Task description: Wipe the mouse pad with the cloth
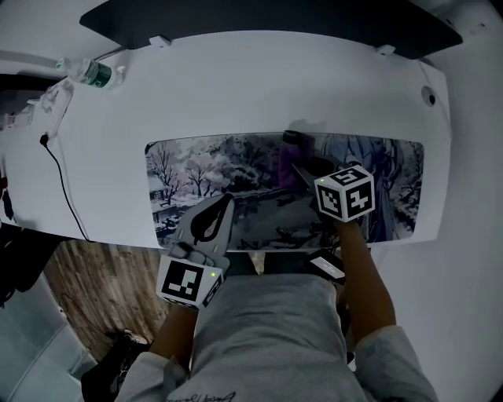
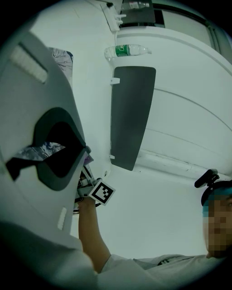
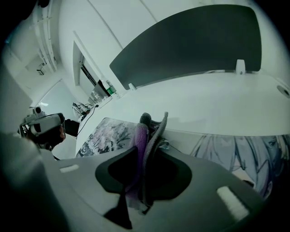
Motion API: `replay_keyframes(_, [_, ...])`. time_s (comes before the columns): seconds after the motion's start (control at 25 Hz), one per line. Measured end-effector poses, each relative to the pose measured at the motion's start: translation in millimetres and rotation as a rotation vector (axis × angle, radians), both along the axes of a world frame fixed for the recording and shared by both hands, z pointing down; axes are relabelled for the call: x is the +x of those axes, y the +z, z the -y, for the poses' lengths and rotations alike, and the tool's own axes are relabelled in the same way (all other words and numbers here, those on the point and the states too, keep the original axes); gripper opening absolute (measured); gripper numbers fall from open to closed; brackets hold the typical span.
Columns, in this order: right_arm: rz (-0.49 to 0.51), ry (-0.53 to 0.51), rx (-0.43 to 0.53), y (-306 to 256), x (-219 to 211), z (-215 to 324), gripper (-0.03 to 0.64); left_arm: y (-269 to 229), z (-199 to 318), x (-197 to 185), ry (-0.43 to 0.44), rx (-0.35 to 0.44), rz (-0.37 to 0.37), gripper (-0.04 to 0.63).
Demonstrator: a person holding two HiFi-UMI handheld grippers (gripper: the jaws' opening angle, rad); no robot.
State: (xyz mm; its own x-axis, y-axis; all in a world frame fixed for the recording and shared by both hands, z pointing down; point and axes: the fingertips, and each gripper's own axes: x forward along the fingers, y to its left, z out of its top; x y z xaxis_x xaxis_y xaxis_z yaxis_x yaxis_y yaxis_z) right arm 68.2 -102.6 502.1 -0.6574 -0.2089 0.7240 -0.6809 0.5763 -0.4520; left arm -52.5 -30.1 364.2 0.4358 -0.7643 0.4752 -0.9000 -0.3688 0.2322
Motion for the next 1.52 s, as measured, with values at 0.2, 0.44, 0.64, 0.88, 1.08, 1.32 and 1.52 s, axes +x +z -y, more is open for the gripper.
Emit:
replay_keyframes(0.2, [-0.006,0.022,0.004,0,43,7,0.1,-1,5,32,0.016,-0.002,0.009,0.02])
replay_keyframes(0.44, [-0.015,0.057,0.011,0,98,16,0.1,2,13,75,0.038,-0.012,0.001,0.02])
replay_keyframes(0.64, [-0.033,0.08,0.024,0,145,24,0.1,3,18,112,0.067,-0.01,0.0,0.02])
replay_keyframes(0.88, [-0.061,0.128,0.03,-2,201,32,0.1,3,24,141,0.095,-0.013,0.0,0.02])
replay_keyframes(1.08, [-0.076,0.152,0.034,-2,239,39,0.101,4,27,159,0.107,-0.014,0.006,0.02])
replay_keyframes(1.32, [-0.094,0.185,0.039,-1,283,50,0.101,7,31,177,0.123,-0.024,0.016,0.02])
replay_keyframes(1.52, [-0.114,0.261,0.042,0,328,61,0.103,9,35,188,0.137,-0.022,0.016,0.02])
